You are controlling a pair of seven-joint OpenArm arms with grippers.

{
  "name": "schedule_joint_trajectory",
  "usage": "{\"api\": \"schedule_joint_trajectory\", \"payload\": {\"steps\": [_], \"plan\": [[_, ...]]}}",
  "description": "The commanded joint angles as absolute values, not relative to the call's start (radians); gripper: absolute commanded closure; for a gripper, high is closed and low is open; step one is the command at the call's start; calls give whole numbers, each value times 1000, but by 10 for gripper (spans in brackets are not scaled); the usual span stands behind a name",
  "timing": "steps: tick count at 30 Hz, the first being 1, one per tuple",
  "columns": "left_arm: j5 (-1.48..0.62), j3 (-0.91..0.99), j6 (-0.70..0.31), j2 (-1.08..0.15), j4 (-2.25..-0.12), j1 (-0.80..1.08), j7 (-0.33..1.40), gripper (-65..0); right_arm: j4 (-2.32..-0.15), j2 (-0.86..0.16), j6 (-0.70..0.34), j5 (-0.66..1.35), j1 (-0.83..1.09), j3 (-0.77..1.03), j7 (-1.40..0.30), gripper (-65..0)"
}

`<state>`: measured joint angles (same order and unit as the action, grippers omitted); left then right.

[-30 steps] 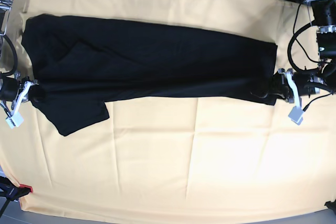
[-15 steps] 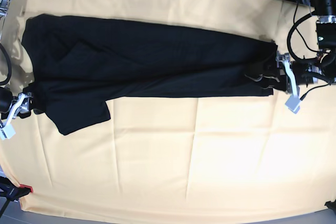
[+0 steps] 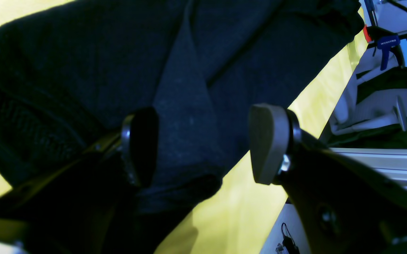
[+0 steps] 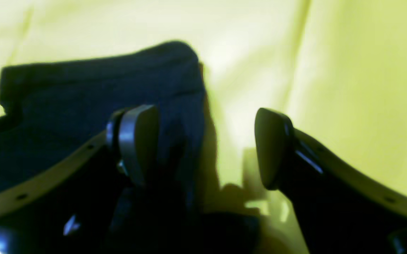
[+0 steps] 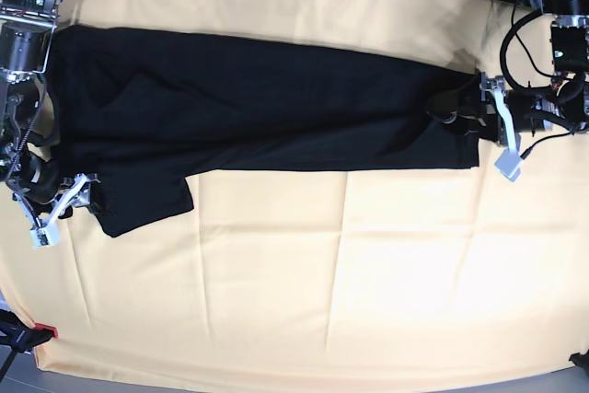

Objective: Fold the T-shirt properly
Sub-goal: 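Tuck the hanging sleeve under with the right gripper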

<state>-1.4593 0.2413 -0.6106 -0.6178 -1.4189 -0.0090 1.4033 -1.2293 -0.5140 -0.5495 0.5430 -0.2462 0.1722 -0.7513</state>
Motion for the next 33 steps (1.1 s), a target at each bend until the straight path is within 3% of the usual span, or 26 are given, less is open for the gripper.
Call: {"api": "schedule_joint_trajectory", "payload": {"steps": [1, 13, 22, 25, 29, 30, 33], "plan": [[-1484, 248, -617, -640, -1433, -25, 1396, -422, -1241, -528, -528, 537, -271, 180, -725, -444], [-1484, 248, -617, -640, -1433, -25, 1396, -422, -1208, -481, -517, 550, -258, 180, -733, -444], [-1484, 248, -617, -640, -1433, -25, 1396, -422, -1084, -482, -646, 652, -272, 180, -693, -438], [-1484, 248, -617, -640, -1433, -25, 1396, -422, -1084, -482, -669, 683, -284, 180, -693, -339], [-1484, 248, -617, -640, -1433, -26, 1396, -422, -1084, -482, -692, 710, -302, 180, -694, -34], [-1484, 248, -617, -640, -1433, -26, 1396, -422, -1084, -482, -697, 710, -311, 180, -701, 0], [-1484, 248, -617, -640, -1433, -26, 1396, -422, -1088, -484, -698, 746, -342, 181, -736, 0]]}}
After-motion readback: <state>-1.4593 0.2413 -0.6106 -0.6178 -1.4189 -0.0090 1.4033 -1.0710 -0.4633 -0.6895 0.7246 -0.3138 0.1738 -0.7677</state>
